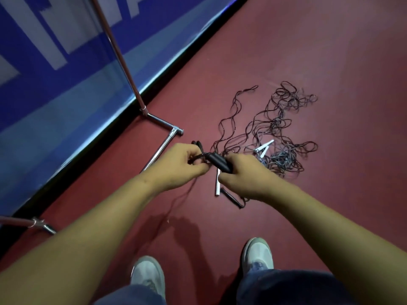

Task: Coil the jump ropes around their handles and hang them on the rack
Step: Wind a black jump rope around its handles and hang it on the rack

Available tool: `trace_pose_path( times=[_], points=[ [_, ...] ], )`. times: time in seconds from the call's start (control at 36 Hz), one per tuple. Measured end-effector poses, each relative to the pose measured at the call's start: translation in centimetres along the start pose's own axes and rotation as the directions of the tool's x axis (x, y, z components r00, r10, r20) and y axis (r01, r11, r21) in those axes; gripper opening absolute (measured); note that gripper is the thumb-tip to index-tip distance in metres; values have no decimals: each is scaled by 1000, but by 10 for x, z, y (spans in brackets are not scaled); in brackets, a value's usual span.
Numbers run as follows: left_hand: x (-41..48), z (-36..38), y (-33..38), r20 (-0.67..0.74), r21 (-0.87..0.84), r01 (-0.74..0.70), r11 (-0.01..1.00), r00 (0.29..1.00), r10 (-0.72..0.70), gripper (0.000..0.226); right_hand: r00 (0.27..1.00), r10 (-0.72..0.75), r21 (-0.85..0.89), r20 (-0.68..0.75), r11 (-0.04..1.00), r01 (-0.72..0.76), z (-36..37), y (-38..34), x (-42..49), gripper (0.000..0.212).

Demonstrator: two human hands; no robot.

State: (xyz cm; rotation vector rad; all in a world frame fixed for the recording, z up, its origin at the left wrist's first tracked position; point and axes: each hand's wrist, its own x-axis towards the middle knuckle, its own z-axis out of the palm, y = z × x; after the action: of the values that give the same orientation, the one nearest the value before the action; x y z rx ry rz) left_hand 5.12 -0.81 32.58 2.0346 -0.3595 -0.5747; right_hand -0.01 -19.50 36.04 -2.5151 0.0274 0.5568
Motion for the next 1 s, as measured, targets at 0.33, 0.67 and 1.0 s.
trace_pose_path(
  times=[0.33,0.67,1.0],
  points=[
    [14,6,3,-57,45,135,990,990,-132,64,990,-140,722,23,688,81,-34,-30,-10,12],
    [-7,36,56,200,457,-25,889,977,-75,14,932,177,219,-318,970,-109,-38,25,25,21],
    [1,20,41,72,368,72,927,992,-105,16,934,-296,980,201,65,-190,-61,8,-8,38]
  ],
)
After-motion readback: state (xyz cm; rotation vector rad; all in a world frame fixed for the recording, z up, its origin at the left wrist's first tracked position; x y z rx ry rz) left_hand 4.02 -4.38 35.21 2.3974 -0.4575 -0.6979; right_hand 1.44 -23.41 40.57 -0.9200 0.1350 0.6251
